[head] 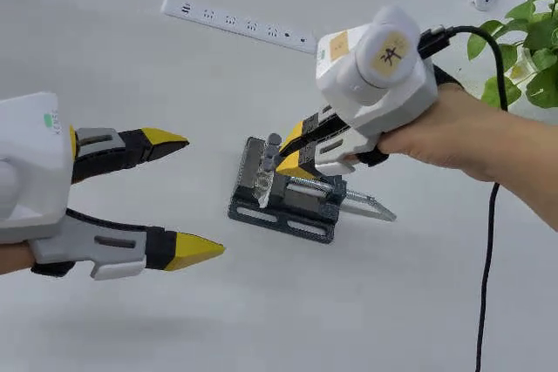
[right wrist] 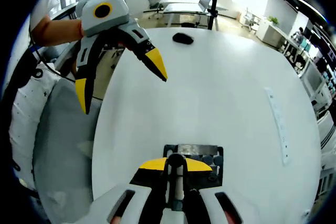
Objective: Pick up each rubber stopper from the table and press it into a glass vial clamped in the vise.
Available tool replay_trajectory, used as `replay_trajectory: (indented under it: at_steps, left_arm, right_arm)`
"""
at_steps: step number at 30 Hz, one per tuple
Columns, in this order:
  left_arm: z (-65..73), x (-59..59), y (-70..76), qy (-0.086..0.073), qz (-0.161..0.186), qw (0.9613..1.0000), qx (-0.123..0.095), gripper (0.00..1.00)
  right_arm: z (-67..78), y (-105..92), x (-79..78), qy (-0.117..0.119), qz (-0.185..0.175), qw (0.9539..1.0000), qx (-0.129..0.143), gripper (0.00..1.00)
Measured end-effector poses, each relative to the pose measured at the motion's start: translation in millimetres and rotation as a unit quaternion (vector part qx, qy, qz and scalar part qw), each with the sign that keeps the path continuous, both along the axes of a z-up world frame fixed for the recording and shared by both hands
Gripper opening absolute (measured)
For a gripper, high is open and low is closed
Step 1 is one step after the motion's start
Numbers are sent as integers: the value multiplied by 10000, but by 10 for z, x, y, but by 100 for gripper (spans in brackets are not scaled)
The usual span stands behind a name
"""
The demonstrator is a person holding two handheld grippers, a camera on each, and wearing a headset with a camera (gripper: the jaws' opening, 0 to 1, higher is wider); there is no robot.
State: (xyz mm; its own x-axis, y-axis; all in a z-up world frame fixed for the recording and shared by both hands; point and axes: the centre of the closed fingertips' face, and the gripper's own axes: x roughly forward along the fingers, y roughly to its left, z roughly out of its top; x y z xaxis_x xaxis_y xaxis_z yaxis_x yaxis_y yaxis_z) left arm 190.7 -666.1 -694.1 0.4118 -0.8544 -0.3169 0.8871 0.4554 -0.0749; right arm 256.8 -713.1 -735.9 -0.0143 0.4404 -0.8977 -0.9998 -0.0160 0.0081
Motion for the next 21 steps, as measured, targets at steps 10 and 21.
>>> replay_trajectory:
  at_steps: [10, 21]
  left_arm:
    - [-10, 13, 34, 23, 92, 9999, -89, 81]
    - [-29, -14, 67, 49, 105, 9997, -202, 81]
  right_arm:
    - [-260, -10, 65, 106, 92, 9988, -463, 6]
    - [-382, -39, 58, 94, 180, 9970, -745, 5]
